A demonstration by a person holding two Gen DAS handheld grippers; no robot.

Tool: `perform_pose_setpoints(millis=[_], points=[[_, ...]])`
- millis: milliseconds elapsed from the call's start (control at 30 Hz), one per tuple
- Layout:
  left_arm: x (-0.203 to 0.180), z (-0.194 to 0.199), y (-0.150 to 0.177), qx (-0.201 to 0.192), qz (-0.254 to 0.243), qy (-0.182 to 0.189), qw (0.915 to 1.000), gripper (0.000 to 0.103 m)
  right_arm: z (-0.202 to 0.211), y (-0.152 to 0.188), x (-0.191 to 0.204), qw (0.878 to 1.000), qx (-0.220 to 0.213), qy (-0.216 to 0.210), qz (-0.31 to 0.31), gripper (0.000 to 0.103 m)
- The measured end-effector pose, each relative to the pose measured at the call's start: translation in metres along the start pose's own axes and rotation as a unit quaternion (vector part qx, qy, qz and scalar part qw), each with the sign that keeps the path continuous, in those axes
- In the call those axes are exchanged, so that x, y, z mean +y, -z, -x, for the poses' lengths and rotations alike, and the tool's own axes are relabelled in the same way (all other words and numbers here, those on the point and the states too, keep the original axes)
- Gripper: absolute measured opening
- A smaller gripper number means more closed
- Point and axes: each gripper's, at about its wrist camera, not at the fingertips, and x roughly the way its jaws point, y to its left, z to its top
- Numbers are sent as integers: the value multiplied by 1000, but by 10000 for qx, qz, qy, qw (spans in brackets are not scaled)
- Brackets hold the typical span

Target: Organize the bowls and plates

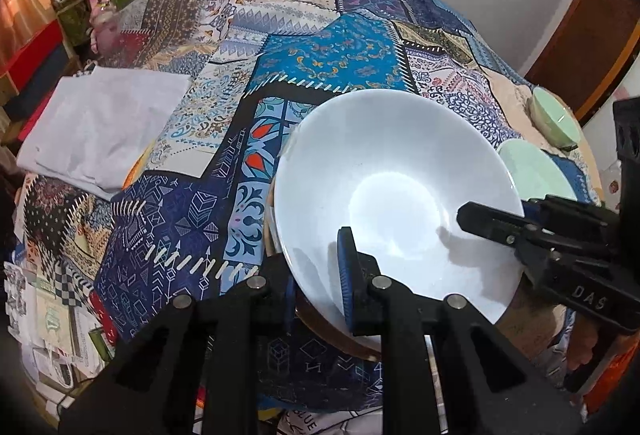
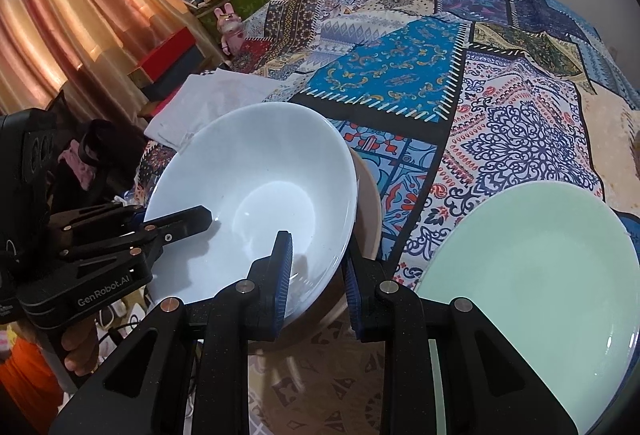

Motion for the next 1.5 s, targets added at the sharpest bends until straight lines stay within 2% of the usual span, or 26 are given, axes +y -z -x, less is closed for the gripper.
perform_pose_setpoints(millis=[333,633,733,800,900,1033,1200,1333,1500], points=[[-2,-3,-1,-50,-78,-130,9999,18,6,0,0,9999,-123,89,17,23],[-17,-7,0,-155,-425,-485,9978,19,13,3,-5,9998,-197,64,-61,23],[-20,-10,0,-162,-528,-585,9968,20,17,5,-5,9992,-291,266,36,25],[-21,-14,0,-74,-557,-575,9968,22,17,7,-5,9993,-263,265,68,25],[-25,-12,0,-173,-629,-708,9954,22,17,7,-8,9994,-226,273,45,25],[-23,-10,-1,-173,-566,-674,9960,22,19,8,-13,9995,-219,190,-89,25],[-27,-9,-2,-24,-655,-629,9959,32,27,10,-15,9994,-274,209,-97,26],[-28,-5,-7,55,-535,-616,9967,36,41,11,-22,9987,-411,278,-112,27],[-27,7,-12,-70,-422,-713,9965,45,63,10,-37,9971,-630,381,-197,31]])
